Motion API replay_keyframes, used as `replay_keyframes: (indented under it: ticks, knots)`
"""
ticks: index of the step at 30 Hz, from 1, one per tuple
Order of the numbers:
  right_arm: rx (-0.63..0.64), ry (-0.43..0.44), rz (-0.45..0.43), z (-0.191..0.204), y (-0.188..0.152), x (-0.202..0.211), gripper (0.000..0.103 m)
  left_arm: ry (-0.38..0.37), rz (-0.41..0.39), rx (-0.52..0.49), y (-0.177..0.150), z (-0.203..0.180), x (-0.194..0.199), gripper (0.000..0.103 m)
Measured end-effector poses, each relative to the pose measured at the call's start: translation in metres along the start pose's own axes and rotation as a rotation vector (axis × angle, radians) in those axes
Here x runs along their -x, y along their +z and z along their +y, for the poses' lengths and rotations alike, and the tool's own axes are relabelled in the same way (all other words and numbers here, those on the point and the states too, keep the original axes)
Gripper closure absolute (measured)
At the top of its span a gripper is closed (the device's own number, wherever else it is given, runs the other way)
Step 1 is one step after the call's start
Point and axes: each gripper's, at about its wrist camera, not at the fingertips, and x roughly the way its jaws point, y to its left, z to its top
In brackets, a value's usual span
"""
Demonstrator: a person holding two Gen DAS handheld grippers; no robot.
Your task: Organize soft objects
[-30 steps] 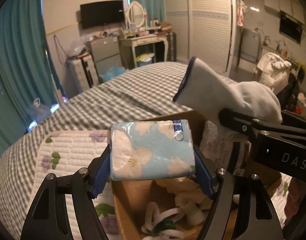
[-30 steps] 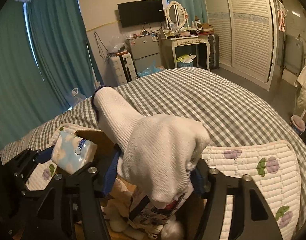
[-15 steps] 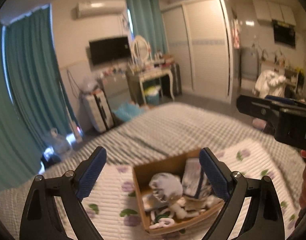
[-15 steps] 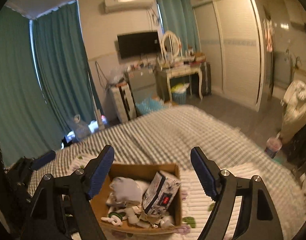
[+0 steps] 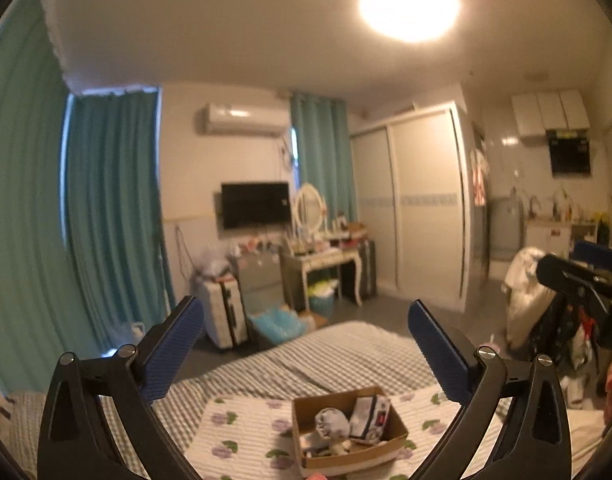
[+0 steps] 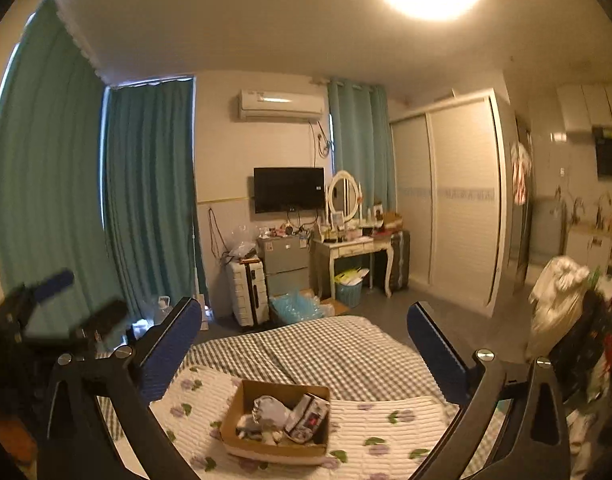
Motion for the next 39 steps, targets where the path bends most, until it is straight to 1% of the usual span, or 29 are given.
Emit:
replay_keyframes:
  ticks: [1, 4, 6, 8, 9, 11, 12, 14, 16, 17, 19, 20, 22, 24, 27, 30, 35, 39]
  knots:
    - [0.008, 0.009, -0.015, 0.003, -0.003, 0.011, 0.000, 0.008, -0.032, 0.014, -0.003, 0.004, 0.013, 0.000]
    - [0.018, 0.042, -0.047, 0.012, -0.019, 0.038, 0.000, 0.018, -0.058, 0.025, -0.017, 0.011, 0.031, 0.000]
    - [0.017, 0.051, -0.059, 0.013, -0.037, 0.047, 0.000, 0.007, -0.057, 0.027, -0.031, 0.013, 0.035, 0.000]
    - [0.005, 0.036, -0.053, 0.012, -0.060, 0.045, 0.000, 0.009, -0.041, 0.020, -0.053, 0.013, 0.033, 0.000]
    - [-0.003, 0.028, -0.043, 0.010, -0.072, 0.040, 0.000, 0.012, -0.035, 0.015, -0.060, 0.011, 0.031, 0.000]
    - [-0.018, 0.024, -0.021, 0.007, -0.103, 0.023, 0.000, 0.033, -0.013, 0.000, -0.090, 0.008, 0.023, 0.000]
    - [-0.021, 0.024, -0.018, 0.005, -0.114, 0.015, 0.000, 0.038, -0.005, -0.002, -0.099, 0.007, 0.020, 0.000]
    - [-0.040, 0.016, -0.008, 0.001, -0.147, -0.004, 0.000, 0.046, 0.042, -0.001, -0.135, 0.003, 0.004, 0.000]
    - [-0.063, 0.034, 0.016, -0.002, -0.176, -0.022, 0.000, 0.044, 0.079, 0.007, -0.163, 0.004, -0.011, 0.000]
    - [-0.075, 0.051, 0.041, -0.003, -0.193, -0.035, 0.000, 0.048, 0.097, 0.003, -0.175, 0.003, -0.016, 0.000]
    - [-0.057, 0.054, 0.100, 0.002, -0.222, -0.056, 0.000, 0.057, 0.126, -0.015, -0.203, 0.000, -0.029, 0.000]
    - [-0.049, 0.051, 0.121, 0.004, -0.232, -0.064, 0.000, 0.051, 0.134, -0.014, -0.212, -0.003, -0.030, 0.000]
    - [-0.034, 0.055, 0.170, 0.008, -0.253, -0.082, 0.000, 0.029, 0.177, 0.002, -0.228, -0.005, -0.041, 0.000]
    - [-0.028, 0.056, 0.204, 0.011, -0.264, -0.093, 0.000, 0.030, 0.201, -0.006, -0.239, -0.009, -0.044, 0.000]
    - [-0.043, 0.076, 0.236, 0.009, -0.273, -0.101, 0.000, 0.040, 0.210, -0.006, -0.242, -0.010, -0.049, 0.000]
    - [-0.037, 0.078, 0.240, 0.012, -0.275, -0.104, 0.000, 0.034, 0.224, 0.036, -0.243, -0.003, -0.051, 0.000]
    - [-0.047, 0.075, 0.247, 0.012, -0.276, -0.106, 0.000, 0.024, 0.232, 0.048, -0.254, 0.007, -0.047, 0.000]
    - [-0.057, 0.074, 0.241, 0.011, -0.274, -0.104, 0.000, 0.023, 0.245, 0.048, -0.255, 0.009, -0.046, 0.000]
